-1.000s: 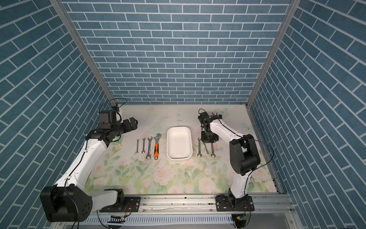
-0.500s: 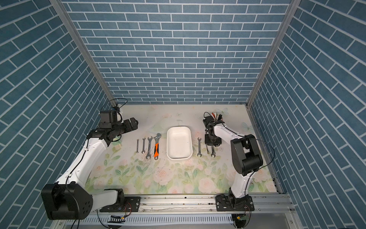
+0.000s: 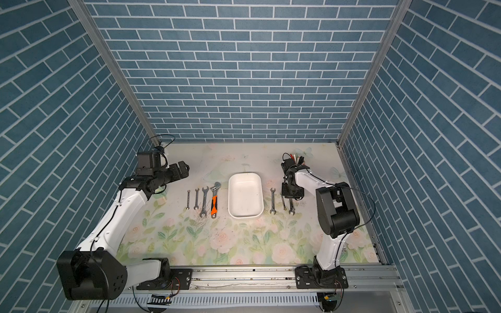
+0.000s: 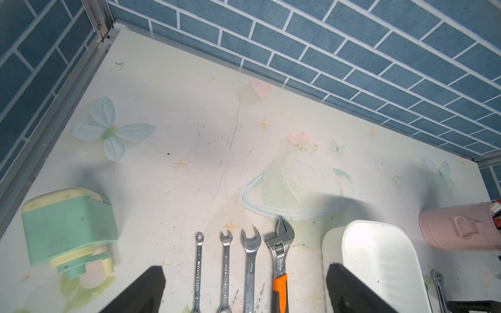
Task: Take out the wrench from the storage box
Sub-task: Adjust the wrench at the center of the board.
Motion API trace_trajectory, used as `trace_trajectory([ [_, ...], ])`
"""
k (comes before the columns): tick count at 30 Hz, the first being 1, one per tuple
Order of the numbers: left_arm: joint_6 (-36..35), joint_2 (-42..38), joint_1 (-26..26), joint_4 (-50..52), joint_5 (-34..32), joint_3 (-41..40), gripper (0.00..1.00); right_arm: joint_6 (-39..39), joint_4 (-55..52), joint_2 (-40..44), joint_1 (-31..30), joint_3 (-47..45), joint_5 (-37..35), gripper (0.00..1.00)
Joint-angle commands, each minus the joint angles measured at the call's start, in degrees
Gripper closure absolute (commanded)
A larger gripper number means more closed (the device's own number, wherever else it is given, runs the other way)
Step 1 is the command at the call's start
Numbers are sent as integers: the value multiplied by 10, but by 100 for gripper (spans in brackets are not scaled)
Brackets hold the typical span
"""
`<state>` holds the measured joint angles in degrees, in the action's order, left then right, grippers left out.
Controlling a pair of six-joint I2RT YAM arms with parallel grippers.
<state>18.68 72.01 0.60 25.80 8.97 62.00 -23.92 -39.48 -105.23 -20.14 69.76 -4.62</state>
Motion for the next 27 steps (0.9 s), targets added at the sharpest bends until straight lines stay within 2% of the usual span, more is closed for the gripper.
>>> trace_trajectory([
  [1, 2, 5, -4, -5, 3, -6, 1, 17, 5, -17, 7, -10, 15, 74],
  [5, 2, 6, -4, -5, 3, -6, 2, 21, 9, -23, 15, -17, 18, 78],
  [9, 2, 6, -4, -6, 3, -6, 2, 21, 13, -17, 22, -23, 23, 88],
  [12, 3, 8, -4, -5, 4, -5, 2, 23, 12, -14, 23, -22, 27, 90],
  [16, 3, 9, -4, -5, 6, -5, 1, 24, 12, -7, 24, -23, 35, 91],
  [21, 2, 15, -4, -2, 9, -4, 1, 20, 11, -2, 24, -20, 44, 81],
  [27, 2, 14, -4, -4, 10, -4, 1, 19, 6, 5, 26, -20, 43, 82],
])
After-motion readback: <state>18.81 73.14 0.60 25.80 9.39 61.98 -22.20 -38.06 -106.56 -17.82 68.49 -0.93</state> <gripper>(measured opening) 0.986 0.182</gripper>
